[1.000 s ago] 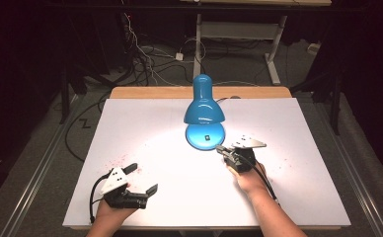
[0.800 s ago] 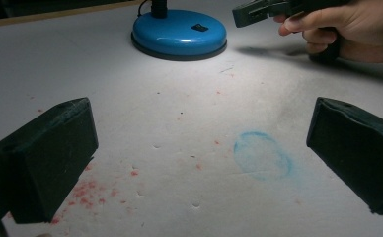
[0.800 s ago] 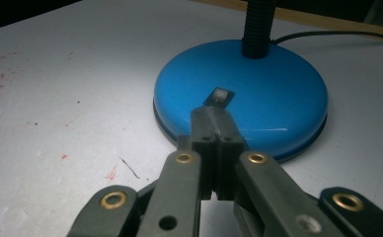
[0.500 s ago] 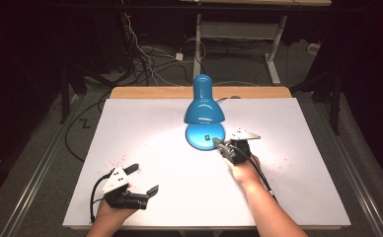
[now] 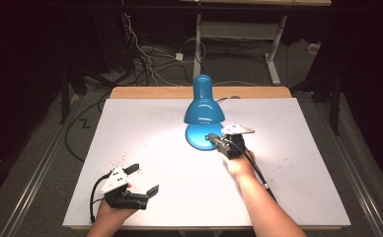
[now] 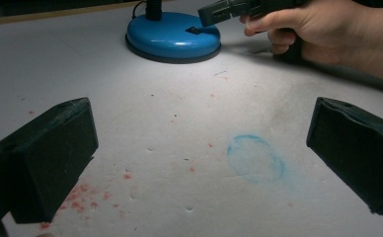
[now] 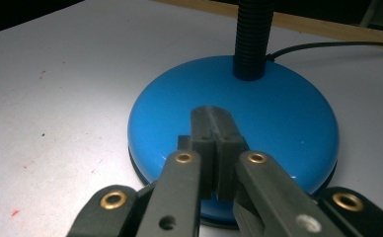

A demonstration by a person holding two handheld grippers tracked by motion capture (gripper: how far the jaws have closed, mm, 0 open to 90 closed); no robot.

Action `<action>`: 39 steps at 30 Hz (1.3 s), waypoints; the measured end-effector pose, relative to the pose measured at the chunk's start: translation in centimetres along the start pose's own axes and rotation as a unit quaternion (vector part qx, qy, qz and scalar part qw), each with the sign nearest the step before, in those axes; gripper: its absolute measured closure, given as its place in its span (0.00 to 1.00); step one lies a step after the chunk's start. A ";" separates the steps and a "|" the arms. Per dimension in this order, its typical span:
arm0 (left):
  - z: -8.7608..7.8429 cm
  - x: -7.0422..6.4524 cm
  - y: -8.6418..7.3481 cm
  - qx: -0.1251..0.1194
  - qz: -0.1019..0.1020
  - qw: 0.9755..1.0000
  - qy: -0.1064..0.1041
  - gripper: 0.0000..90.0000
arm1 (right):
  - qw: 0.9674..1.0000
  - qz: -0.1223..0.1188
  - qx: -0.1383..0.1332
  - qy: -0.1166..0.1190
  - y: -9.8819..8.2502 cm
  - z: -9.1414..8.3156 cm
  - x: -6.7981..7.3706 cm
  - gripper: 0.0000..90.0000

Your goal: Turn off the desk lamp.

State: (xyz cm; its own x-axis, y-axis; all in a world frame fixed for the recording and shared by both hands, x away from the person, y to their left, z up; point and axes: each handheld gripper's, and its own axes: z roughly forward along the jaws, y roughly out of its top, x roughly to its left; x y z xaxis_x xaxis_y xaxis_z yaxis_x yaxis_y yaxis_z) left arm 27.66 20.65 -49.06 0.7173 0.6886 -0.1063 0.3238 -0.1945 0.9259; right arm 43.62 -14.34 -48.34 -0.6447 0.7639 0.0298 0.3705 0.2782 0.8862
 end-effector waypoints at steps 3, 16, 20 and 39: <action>0.0 0.0 -0.1 0.000 -0.002 1.000 0.000 0.00 | 1.000 0.003 0.002 0.002 0.1 0.3 -0.1 1.00; 0.0 0.1 -0.1 0.003 -0.002 1.000 0.000 0.00 | 1.000 0.004 0.012 -0.004 0.5 1.1 -0.2 1.00; -0.1 0.1 -0.1 0.003 -0.003 1.000 0.000 0.00 | 1.000 0.006 0.010 -0.003 0.6 1.2 -0.2 1.00; 0.0 -0.1 -0.1 0.003 -0.005 1.000 -0.001 0.00 | 1.000 0.012 0.012 -0.005 0.5 1.3 -0.4 1.00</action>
State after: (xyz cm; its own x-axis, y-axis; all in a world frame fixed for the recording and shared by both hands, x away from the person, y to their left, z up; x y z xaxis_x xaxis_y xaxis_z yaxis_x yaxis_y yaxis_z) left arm 27.58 20.61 -49.14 0.7159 0.6886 -0.1156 0.3342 -0.1925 0.9227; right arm 44.86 -13.75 -48.52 -0.6289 0.7761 0.0467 0.4020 0.2732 0.8739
